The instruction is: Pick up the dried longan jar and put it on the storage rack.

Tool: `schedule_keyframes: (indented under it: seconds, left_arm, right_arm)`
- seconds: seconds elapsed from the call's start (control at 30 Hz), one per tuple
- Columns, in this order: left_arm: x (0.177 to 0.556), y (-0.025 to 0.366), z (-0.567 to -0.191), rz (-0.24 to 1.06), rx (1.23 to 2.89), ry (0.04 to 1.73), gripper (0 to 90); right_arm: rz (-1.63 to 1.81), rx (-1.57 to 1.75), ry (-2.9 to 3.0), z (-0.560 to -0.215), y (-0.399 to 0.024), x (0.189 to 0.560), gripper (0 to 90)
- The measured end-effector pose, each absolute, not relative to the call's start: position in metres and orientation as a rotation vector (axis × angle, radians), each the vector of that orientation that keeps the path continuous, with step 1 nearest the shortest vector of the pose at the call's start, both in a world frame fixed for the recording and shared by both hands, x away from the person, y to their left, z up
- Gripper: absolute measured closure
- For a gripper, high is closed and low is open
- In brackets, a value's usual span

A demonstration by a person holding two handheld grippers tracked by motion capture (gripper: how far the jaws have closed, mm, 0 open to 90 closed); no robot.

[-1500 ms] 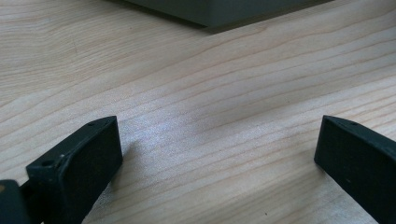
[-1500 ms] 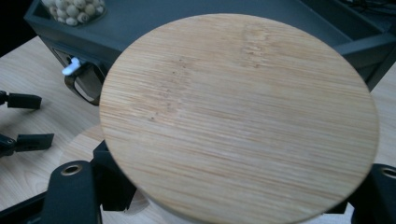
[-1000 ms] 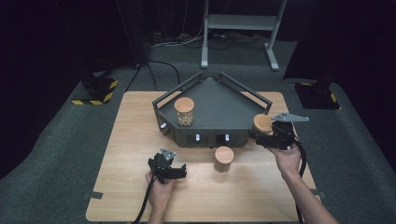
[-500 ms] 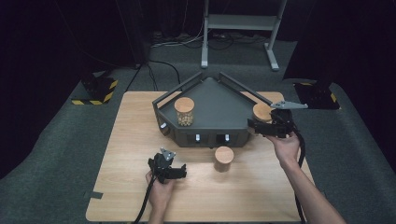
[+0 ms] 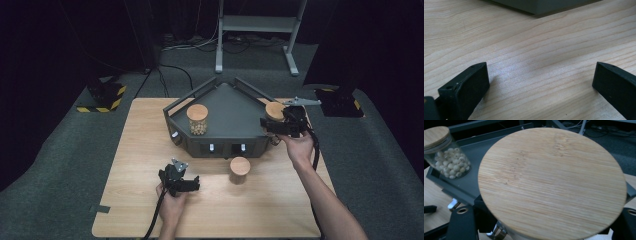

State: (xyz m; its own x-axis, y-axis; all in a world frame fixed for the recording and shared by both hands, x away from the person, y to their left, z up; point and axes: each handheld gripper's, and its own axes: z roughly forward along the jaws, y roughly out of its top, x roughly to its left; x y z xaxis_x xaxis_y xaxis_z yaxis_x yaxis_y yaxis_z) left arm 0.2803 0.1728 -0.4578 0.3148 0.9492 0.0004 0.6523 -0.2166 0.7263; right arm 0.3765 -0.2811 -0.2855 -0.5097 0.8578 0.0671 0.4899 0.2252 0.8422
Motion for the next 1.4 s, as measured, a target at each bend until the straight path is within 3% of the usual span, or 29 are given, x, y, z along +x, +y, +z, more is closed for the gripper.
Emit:
schedule_keyframes:
  seconds: [0.7, 1.4]
  left_arm:
    - [0.28, 0.172, -0.458, 0.61, 1.957, 1.414, 0.7]
    - [0.28, 0.172, -0.458, 0.611, 1.956, 1.415, 0.7]
  right_arm:
    - [1.087, 1.253, 2.049, -0.291, -0.244, 0.403, 25.3]
    - [1.09, 1.325, 2.062, -0.309, -0.242, 0.426, 25.3]
